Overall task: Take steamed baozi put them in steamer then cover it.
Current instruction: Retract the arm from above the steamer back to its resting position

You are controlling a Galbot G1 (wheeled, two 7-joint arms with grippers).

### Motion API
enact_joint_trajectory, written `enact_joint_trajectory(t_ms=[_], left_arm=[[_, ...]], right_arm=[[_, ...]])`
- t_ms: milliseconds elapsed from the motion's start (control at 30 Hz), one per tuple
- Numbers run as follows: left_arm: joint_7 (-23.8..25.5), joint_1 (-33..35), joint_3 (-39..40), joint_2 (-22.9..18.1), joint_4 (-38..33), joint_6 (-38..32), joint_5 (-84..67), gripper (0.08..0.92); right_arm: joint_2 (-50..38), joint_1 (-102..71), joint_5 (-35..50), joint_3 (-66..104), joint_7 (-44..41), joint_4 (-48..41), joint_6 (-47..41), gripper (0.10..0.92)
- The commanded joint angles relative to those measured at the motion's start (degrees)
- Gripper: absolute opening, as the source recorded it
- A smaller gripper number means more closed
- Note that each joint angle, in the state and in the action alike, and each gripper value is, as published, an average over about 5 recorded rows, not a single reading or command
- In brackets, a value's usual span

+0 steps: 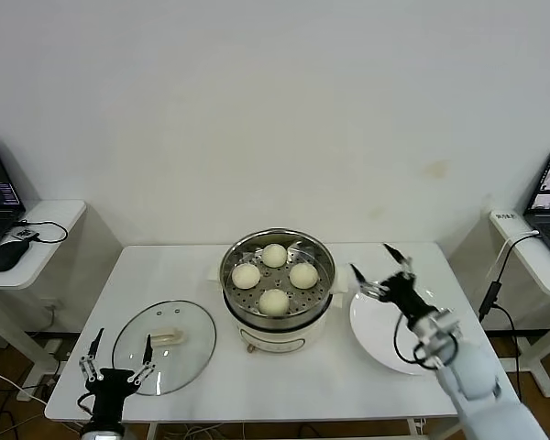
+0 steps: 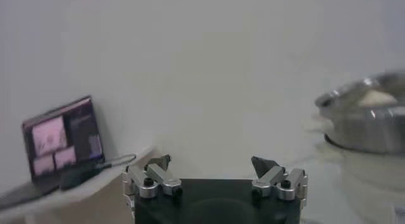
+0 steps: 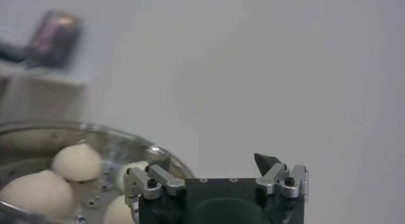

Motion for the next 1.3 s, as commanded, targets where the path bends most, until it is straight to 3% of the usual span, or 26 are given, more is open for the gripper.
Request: enact_joint_trajectory(t_ms=[33,167,333,933,1300], left_arm=[[4.96,0.46,-3.98,3.09,6.57,-3.51,38.08,0.823],[5.65,1.12,-4.38,3.43,7.88,-3.85,48.95,0.823],[7.31,-3.55,-3.19,2.98,9.56,-1.88,55.18,0.823],[7.24,-16.46,0.78,2.74,22.42,-0.52,54.91,0.823],[7.70,-22.45,2.08,2.49,25.91,0.43,54.54,0.823]], right_arm=[[13.60,-21.09,-1.57,21.20,2.18,4.30,3.77,0.823],[15.17,-20.74,-2.07,21.98,4.69,3.16,4.66,0.823],[16.15,-20.69,-3.33,22.09,6.08,2.59,4.75,0.823],[18.03,-23.65,-4.67,21.62,6.85,4.06,3.96,0.823],[18.57,-25.46,-5.43,22.49,6.76,4.86,4.46,0.823]])
